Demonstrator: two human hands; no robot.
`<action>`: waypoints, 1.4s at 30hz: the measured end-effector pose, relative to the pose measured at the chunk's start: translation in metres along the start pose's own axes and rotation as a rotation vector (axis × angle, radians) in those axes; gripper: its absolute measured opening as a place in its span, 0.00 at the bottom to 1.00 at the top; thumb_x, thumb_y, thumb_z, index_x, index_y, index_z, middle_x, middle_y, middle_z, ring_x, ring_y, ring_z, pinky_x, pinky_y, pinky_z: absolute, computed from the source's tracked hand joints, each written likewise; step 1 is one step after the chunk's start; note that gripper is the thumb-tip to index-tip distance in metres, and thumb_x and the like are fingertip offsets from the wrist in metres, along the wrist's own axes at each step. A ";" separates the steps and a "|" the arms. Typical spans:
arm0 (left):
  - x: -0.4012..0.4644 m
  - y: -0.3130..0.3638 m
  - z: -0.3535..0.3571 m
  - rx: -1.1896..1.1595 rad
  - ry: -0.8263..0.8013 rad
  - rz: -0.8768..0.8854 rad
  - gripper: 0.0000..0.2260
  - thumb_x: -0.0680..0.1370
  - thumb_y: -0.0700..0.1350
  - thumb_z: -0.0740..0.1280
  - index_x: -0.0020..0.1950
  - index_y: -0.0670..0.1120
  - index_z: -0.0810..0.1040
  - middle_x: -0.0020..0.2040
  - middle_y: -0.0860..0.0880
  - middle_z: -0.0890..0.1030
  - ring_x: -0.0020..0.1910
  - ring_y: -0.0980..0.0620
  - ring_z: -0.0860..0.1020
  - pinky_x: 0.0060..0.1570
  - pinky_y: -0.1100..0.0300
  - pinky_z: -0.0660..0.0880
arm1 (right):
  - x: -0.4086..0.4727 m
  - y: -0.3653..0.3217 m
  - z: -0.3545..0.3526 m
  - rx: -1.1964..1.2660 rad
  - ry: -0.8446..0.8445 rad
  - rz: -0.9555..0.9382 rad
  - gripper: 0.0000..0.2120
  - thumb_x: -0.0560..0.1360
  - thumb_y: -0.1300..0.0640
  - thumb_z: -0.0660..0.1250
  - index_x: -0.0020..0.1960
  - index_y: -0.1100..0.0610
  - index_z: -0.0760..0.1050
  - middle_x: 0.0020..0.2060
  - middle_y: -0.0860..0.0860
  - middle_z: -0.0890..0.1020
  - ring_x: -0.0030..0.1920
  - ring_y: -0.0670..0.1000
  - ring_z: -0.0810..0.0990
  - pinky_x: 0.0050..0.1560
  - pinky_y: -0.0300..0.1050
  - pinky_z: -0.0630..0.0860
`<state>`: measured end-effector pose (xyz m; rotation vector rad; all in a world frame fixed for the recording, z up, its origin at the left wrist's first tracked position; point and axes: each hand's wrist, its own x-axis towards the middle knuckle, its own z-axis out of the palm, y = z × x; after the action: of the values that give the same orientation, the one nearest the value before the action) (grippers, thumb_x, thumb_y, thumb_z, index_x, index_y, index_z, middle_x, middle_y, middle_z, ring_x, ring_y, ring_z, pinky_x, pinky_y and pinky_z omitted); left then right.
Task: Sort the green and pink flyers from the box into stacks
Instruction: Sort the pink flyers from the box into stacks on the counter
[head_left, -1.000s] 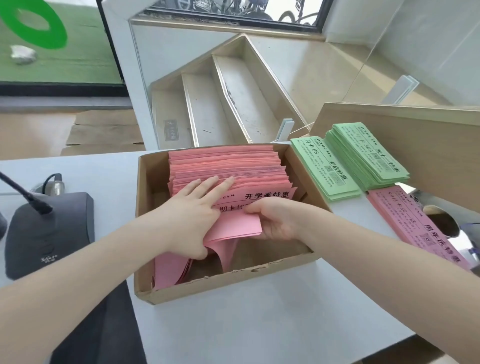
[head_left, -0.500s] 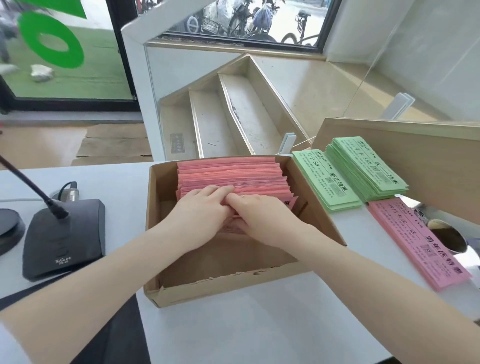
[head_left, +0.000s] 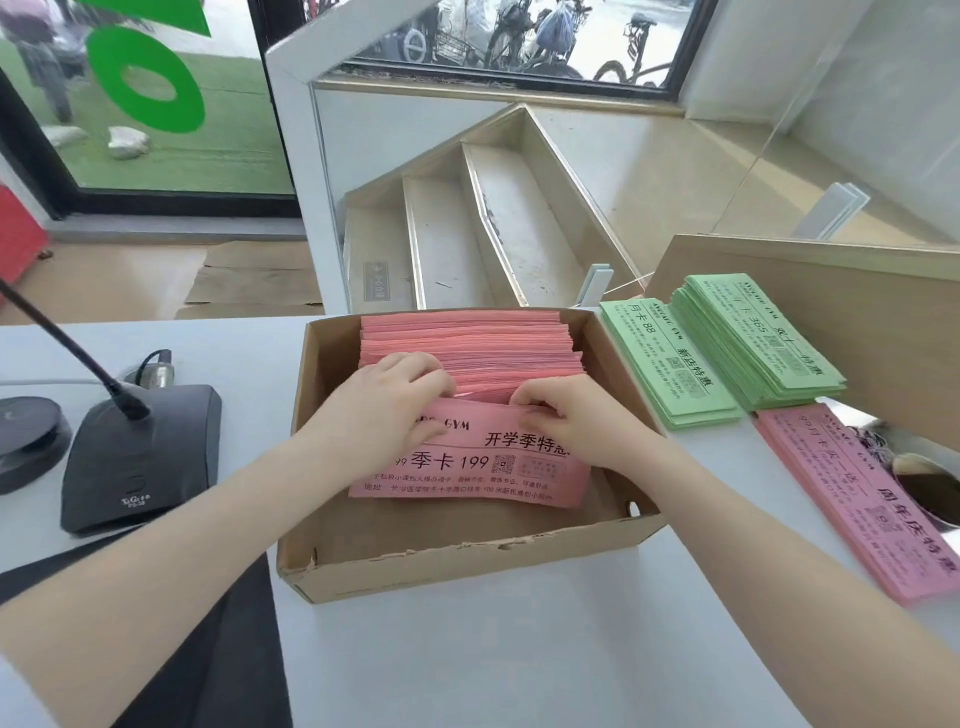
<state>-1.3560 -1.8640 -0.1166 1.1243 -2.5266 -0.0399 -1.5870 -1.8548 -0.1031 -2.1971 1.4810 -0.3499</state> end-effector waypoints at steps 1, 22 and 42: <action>0.000 -0.001 -0.001 -0.018 0.016 -0.004 0.15 0.66 0.43 0.77 0.49 0.41 0.79 0.51 0.43 0.80 0.50 0.41 0.79 0.46 0.47 0.78 | 0.000 0.000 0.000 -0.011 0.011 0.013 0.05 0.76 0.61 0.63 0.49 0.55 0.76 0.41 0.46 0.79 0.39 0.42 0.74 0.45 0.39 0.73; -0.011 0.009 -0.007 0.308 0.075 0.029 0.13 0.59 0.40 0.79 0.32 0.43 0.75 0.40 0.44 0.75 0.41 0.45 0.70 0.33 0.55 0.70 | -0.001 0.003 0.019 -0.630 0.280 -0.391 0.17 0.58 0.67 0.75 0.44 0.57 0.77 0.36 0.51 0.77 0.35 0.55 0.76 0.34 0.44 0.75; -0.023 0.025 -0.044 -1.097 0.092 -0.725 0.08 0.71 0.36 0.72 0.47 0.45 0.80 0.41 0.48 0.85 0.40 0.50 0.84 0.38 0.57 0.81 | -0.010 -0.020 -0.019 -0.459 -0.081 -0.010 0.18 0.70 0.54 0.69 0.31 0.52 0.61 0.29 0.44 0.69 0.40 0.53 0.71 0.39 0.45 0.62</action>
<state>-1.3447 -1.8250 -0.0790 1.3334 -1.4269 -1.3108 -1.5834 -1.8442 -0.0761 -2.5304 1.6295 0.0884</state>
